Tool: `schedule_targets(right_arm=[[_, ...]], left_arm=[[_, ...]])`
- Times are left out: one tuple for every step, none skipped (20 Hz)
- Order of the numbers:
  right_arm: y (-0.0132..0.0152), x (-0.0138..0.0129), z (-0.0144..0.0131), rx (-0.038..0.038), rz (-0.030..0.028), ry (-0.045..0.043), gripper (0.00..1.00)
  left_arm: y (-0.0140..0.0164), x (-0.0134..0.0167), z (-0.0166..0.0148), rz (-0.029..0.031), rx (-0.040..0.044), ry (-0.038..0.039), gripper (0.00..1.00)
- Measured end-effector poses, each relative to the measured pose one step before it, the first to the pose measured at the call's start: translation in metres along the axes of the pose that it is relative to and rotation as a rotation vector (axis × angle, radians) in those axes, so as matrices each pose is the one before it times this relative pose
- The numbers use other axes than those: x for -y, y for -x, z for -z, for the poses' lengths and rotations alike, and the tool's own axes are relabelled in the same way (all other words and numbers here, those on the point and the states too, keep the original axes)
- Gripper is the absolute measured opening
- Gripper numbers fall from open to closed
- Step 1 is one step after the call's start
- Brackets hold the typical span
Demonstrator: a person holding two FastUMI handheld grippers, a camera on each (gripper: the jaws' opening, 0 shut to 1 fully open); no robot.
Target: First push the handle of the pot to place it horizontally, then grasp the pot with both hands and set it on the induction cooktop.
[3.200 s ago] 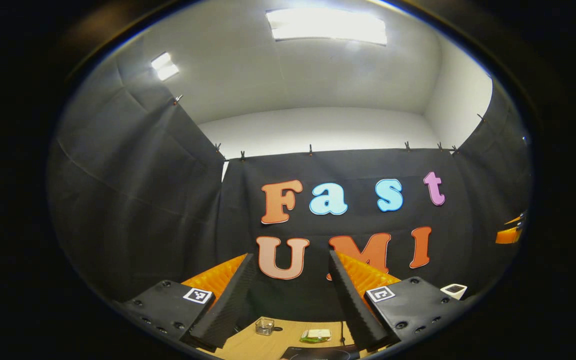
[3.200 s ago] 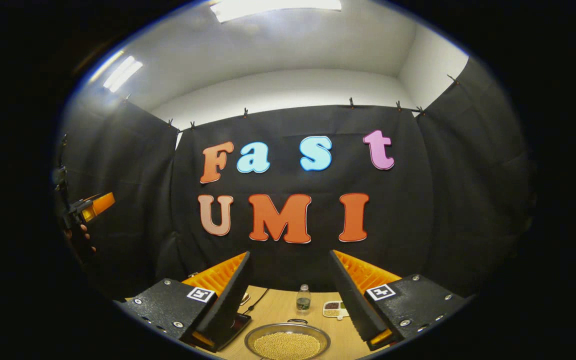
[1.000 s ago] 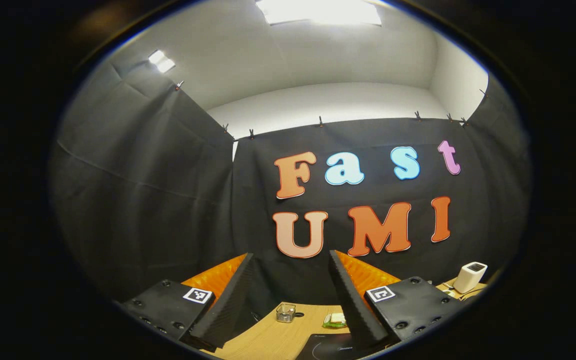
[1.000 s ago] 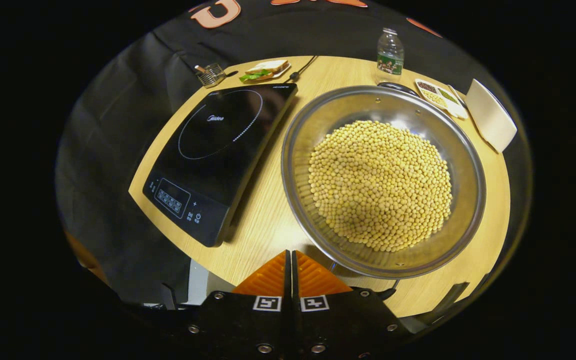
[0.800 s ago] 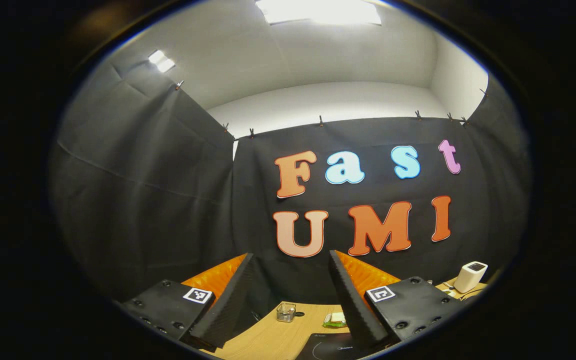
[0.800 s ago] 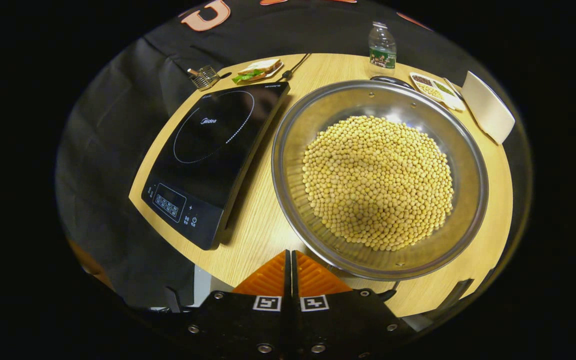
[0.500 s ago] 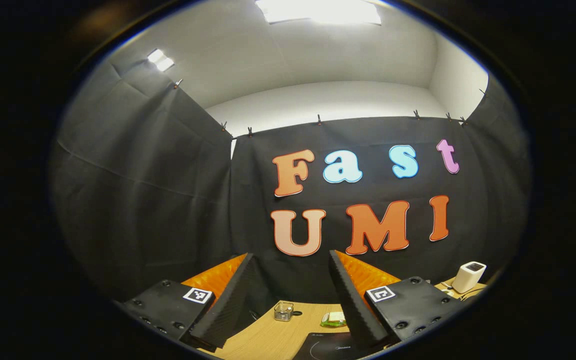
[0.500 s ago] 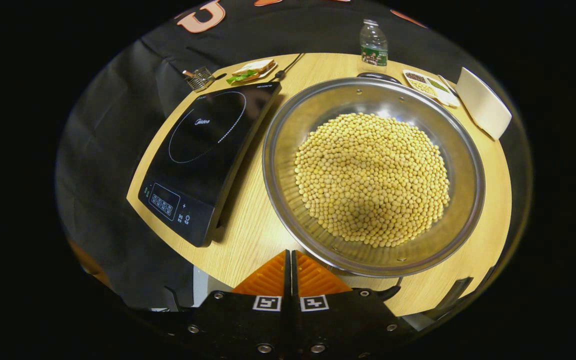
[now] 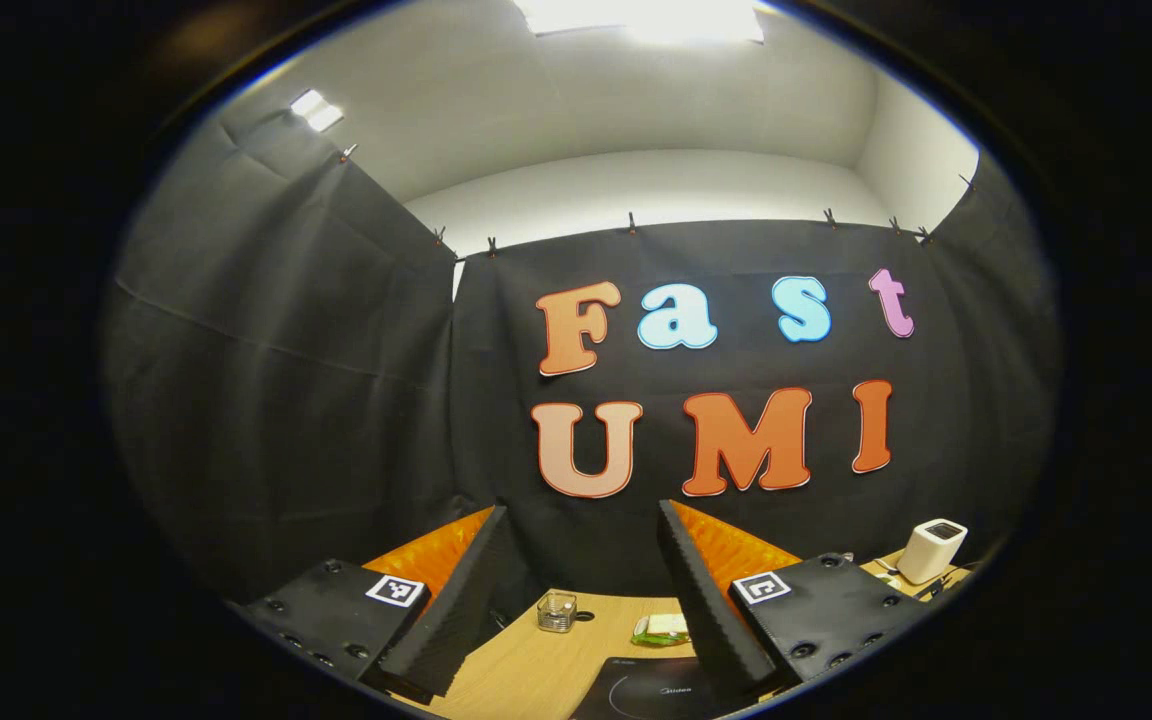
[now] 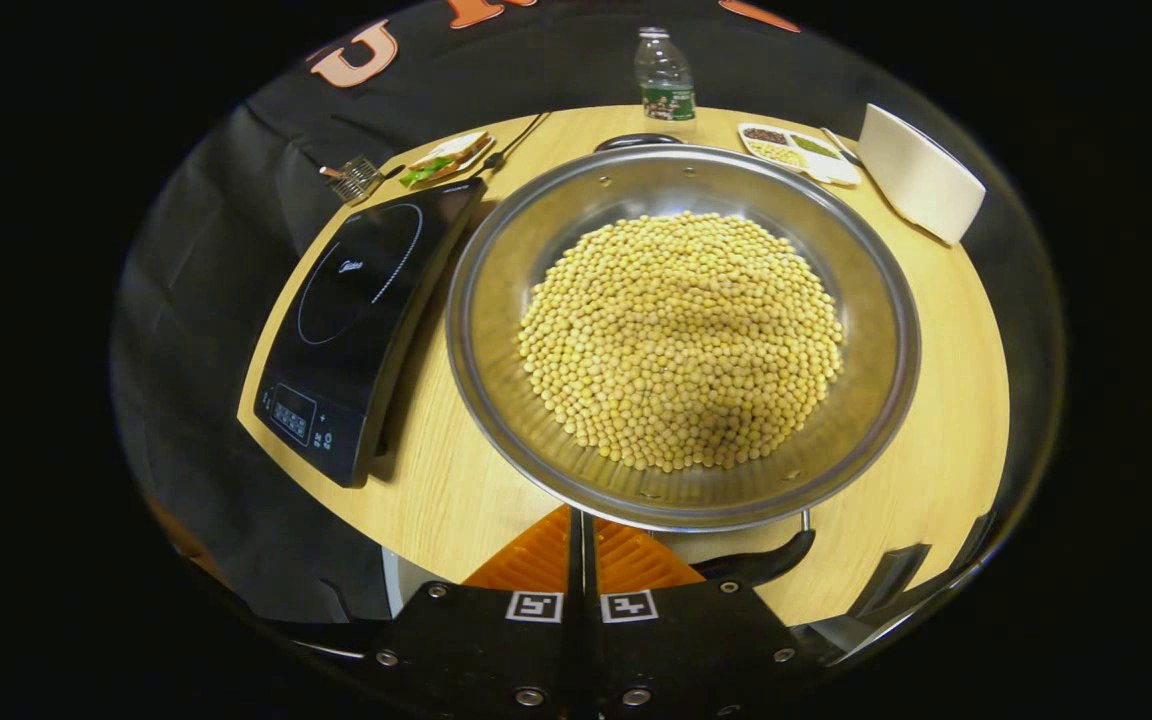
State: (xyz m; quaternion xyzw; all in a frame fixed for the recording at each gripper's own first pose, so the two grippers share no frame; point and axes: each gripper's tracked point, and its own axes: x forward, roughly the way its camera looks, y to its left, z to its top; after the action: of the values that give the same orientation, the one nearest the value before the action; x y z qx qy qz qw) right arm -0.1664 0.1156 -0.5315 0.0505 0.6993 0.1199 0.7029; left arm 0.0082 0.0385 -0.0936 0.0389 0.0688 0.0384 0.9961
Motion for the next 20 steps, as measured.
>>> schedule_targets(right_arm=[[0.0003,0.00517,0.00045,0.00323,0.00757,-0.00159,0.0],[0.00107,0.00613,-0.00036,0.0029,0.00677,-0.00316,0.0],[0.00014,0.00687,-0.00142,0.0021,0.00666,-0.00247,0.0],[0.00028,0.00714,-0.00152,0.00186,0.0088,-0.00827,0.0],[0.00019,0.00709,-0.00181,0.00111,0.00843,-0.0056,0.0],[-0.00005,0.00625,-0.00166,0.0029,0.00853,-0.0077,0.0],[0.0004,0.00553,-0.00062,0.00329,0.00698,-0.00516,0.0],[0.00014,0.00563,-0.00154,0.00189,0.00417,-0.00649,0.0],[0.00053,0.00577,-0.00086,0.00153,0.00402,-0.00628,0.0],[0.00005,0.00507,-0.00115,0.0009,0.00531,-0.00482,0.0],[0.00059,0.0052,-0.00117,0.00223,0.00813,-0.00507,0.0],[0.00032,0.00495,-0.00167,0.00021,0.00946,-0.0025,0.0],[-0.00047,0.00389,-0.00061,-0.00007,0.00831,-0.0009,0.0],[-0.00025,0.0038,-0.00125,-0.00053,0.00704,-0.00023,0.0],[0.00022,0.00226,-0.00081,-0.00068,0.00491,-0.00154,0.0],[-0.00077,0.0018,-0.00135,-0.00112,0.00271,0.00133,0.0],[0.00024,0.00274,0.00001,-0.00138,0.00396,0.00022,0.0],[-0.00041,0.00259,-0.0008,-0.00142,0.00551,0.00154,0.0],[-0.00051,0.00306,-0.00149,-0.00077,0.00853,0.00125,0.0],[-0.00065,0.00413,-0.00196,0.00028,0.00974,0.00324,0.0]], left_arm=[[0.0001,0.00092,-0.00128,0.00047,0.00383,0.00084,0.98],[0.00046,0.00283,-0.00012,0.00555,0.00112,-0.001,0.98],[0.0,0.00241,-0.0002,0.00336,0.00025,0.00041,0.98],[-0.00017,0.00336,-0.00013,0.00537,-0.00028,0.00216,0.98],[-0.00061,0.00363,0.0005,0.00641,-0.00147,0.00029,0.98],[-0.00066,0.00175,-0.00066,0.00465,-0.00112,-0.00151,0.98],[0.0,0.00152,-0.0004,0.00203,0.00006,-0.00106,0.96],[0.00038,0.00234,-0.00047,0.00381,0.00021,0.00072,0.96],[0.00039,0.00112,-0.00041,0.00081,0.00106,0.00121,0.96],[-0.00166,0.00122,0.00104,0.00162,-0.00001,0.00126,0.98],[-0.00136,0.00174,0.00037,0.00245,0.00037,0.00228,0.98],[-0.00205,0.00165,0.00051,0.0025,-0.00118,0.00326,0.98],[-0.00122,0.00181,0.00217,0.00345,-0.00473,0.00217,0.98],[-0.0006,0.00066,0.00184,0.00192,-0.00287,0.00311,0.98],[-0.0011,0.00031,0.00061,0.00075,-0.00234,0.0012,0.98],[-0.00015,-0.00055,0.00078,-0.00097,0.00012,0.00247,0.98],[-0.00193,-0.00009,0.00042,0.00045,-0.00068,0.00269,0.98],[-0.00013,-0.00088,0.00124,-0.00105,-0.00197,0.00287,0.98],[-0.00177,0.00043,0.00167,0.00057,-0.00399,0.00082,0.98],[-0.00169,-0.00026,0.00153,-0.00139,-0.00223,0.00147,0.98]])
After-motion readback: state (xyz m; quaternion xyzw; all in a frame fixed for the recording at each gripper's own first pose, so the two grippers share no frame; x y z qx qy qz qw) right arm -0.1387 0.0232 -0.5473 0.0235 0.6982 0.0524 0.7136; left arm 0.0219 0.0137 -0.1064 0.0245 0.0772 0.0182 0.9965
